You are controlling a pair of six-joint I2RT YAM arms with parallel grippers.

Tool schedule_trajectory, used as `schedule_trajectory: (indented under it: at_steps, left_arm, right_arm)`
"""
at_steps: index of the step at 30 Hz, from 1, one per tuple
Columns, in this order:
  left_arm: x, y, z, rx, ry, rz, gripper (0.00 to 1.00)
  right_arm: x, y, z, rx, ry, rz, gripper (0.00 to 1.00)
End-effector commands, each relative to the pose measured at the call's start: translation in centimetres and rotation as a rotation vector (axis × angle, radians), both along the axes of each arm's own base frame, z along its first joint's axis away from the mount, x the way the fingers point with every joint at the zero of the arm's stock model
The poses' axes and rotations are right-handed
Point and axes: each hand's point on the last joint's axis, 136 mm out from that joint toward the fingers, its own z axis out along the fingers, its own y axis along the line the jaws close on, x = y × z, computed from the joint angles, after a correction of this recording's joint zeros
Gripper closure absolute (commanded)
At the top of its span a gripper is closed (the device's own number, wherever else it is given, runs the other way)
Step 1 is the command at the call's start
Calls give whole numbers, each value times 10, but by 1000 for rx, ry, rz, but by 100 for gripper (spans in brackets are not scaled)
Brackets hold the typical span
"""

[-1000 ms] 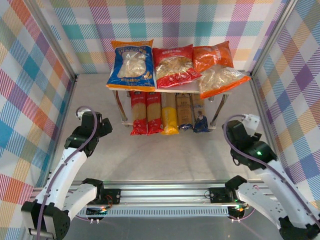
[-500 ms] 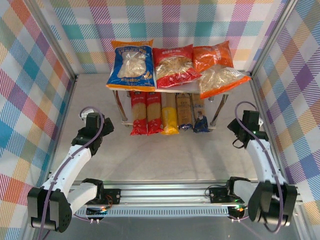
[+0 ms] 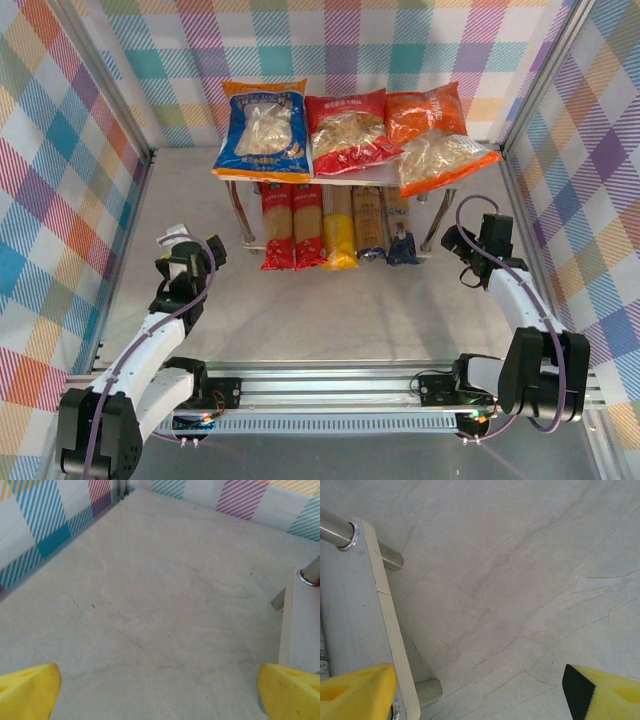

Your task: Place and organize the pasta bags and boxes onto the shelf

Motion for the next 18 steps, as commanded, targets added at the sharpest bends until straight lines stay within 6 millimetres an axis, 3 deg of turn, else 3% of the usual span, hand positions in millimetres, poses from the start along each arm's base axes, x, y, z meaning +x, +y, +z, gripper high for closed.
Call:
schedule_trajectory:
  at_steps: [1, 7, 11, 15, 18]
  left_arm:
    - [13, 5, 11, 77, -101, -2, 0]
    - [43, 7, -28, 113, -75, 25, 0]
    - [67, -1, -33, 141, -53, -23, 0]
    - [78, -33, -55, 161, -33, -211, 0]
    - [78, -39, -65, 152, -25, -263, 0]
  right_arm:
    - [5, 0, 8, -34, -74, 38, 13]
    - [3, 0, 1, -42, -87, 53, 13]
    - [-1, -3, 2, -72, -108, 52, 12]
    - [-2, -4, 8, -102, -180, 57, 12]
    - [-4, -6, 16, -133, -237, 53, 12]
